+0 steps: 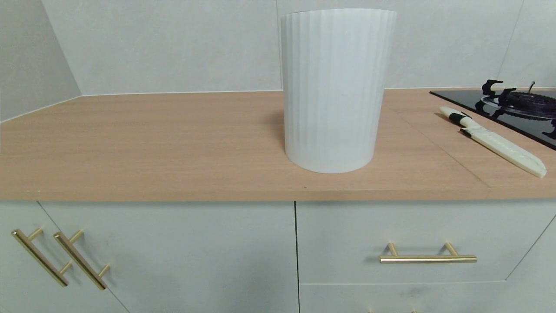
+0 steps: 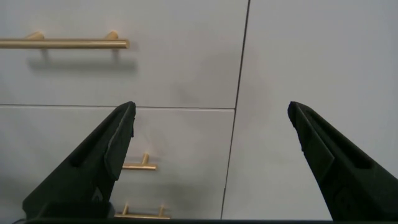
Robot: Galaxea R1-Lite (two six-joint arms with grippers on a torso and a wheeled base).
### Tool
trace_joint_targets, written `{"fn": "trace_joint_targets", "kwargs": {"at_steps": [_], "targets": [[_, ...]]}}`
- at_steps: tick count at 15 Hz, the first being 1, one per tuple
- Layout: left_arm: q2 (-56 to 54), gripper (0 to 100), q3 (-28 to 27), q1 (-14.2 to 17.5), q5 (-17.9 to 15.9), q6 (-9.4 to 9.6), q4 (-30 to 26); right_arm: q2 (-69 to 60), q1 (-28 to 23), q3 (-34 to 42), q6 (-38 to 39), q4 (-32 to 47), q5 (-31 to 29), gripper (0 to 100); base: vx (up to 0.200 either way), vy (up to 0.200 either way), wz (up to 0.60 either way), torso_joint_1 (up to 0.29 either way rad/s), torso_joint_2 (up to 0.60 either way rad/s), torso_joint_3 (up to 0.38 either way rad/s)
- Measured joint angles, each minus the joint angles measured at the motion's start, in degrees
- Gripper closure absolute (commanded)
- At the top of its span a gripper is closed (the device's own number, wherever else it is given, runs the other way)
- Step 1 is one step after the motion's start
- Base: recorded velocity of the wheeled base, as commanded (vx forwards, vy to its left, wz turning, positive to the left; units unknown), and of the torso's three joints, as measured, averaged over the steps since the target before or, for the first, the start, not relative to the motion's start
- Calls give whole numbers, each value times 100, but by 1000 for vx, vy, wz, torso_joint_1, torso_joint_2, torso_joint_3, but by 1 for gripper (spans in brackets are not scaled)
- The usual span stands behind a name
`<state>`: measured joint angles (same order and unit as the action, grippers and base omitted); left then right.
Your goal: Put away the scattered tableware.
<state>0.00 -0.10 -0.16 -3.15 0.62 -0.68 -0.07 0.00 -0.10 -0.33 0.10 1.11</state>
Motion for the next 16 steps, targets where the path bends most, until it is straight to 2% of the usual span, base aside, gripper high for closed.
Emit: {"fn": "trace_joint_targets", "kwargs": {"at_steps": [3, 16], "targets": [[0, 0, 0, -6, 0, 0, -2, 0, 0, 0, 0, 1, 1, 0, 0, 0, 0, 82, -264, -279], [0, 0, 0, -2, -2, 0, -2, 0, 0, 0, 0, 0, 0, 0, 0, 0, 0, 183, -494, -289]]}}
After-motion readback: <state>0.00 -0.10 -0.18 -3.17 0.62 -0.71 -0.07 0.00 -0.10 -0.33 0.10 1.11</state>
